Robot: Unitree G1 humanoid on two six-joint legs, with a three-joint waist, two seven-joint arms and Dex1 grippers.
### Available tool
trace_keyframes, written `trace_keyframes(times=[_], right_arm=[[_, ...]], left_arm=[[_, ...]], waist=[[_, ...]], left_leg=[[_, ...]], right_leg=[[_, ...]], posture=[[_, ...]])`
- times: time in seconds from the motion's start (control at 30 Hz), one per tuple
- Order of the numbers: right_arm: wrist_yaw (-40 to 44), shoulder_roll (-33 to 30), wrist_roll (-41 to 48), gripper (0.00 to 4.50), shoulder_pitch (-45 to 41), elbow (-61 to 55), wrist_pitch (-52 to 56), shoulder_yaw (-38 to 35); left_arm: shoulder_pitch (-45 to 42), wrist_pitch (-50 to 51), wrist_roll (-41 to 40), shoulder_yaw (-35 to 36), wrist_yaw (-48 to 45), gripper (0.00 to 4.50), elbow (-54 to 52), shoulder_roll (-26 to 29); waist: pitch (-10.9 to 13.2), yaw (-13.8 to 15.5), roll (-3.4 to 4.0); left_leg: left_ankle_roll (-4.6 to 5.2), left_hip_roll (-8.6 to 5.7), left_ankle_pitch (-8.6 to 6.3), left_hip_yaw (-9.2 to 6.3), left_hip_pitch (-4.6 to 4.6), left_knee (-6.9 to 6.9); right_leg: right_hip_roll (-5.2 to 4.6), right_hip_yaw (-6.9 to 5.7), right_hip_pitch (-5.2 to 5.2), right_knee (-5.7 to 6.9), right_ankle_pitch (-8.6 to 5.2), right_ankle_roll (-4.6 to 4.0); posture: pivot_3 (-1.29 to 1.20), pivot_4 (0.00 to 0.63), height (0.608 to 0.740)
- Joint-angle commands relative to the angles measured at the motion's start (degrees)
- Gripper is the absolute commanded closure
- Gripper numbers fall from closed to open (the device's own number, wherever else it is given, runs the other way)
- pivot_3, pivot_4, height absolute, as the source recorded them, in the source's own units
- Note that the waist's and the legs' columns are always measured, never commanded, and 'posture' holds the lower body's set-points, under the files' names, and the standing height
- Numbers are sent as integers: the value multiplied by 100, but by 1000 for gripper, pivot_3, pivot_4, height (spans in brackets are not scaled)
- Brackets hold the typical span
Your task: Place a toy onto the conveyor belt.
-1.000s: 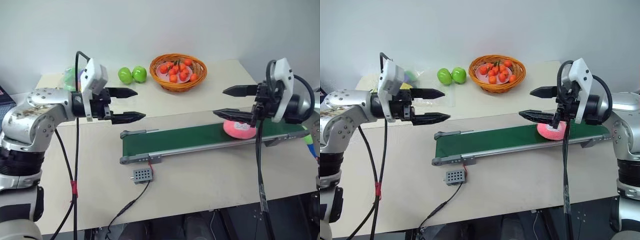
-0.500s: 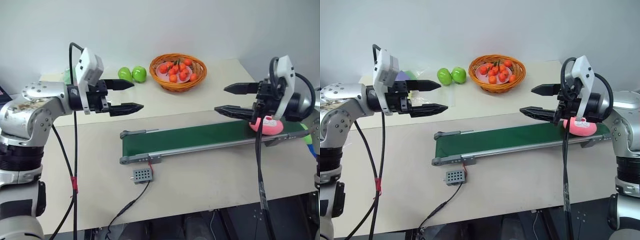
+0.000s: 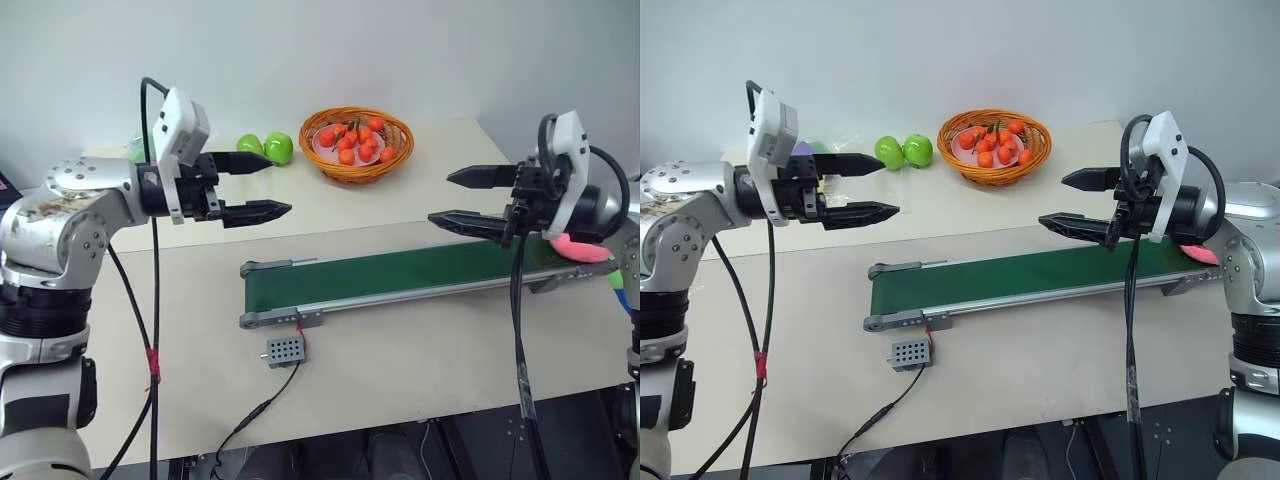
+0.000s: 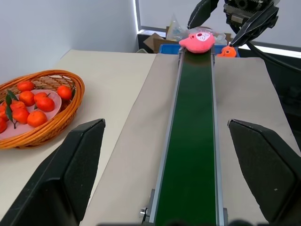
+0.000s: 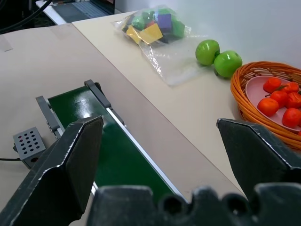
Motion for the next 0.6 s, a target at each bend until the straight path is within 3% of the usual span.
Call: trace_keyframes(times=[0.03,0.6], right_arm=[[18,-119,-36,0,-24,-150,-74,-106],[-46,-173,-45,0,128,-203,-73,-169]], left_arm=[[-120,-39,84,172,19,36,-42,1],[-56,-63,313,170,241,36,-39,-195]], waist=[[0,2,0],[0,1,0]], left_leg=[[0,0,0,0,0,0],[0,0,0,0,0,1]], right_leg=[[0,0,0,0,0,0],[0,0,0,0,0,0]], posture=[[0,150,740],[0,150,740]])
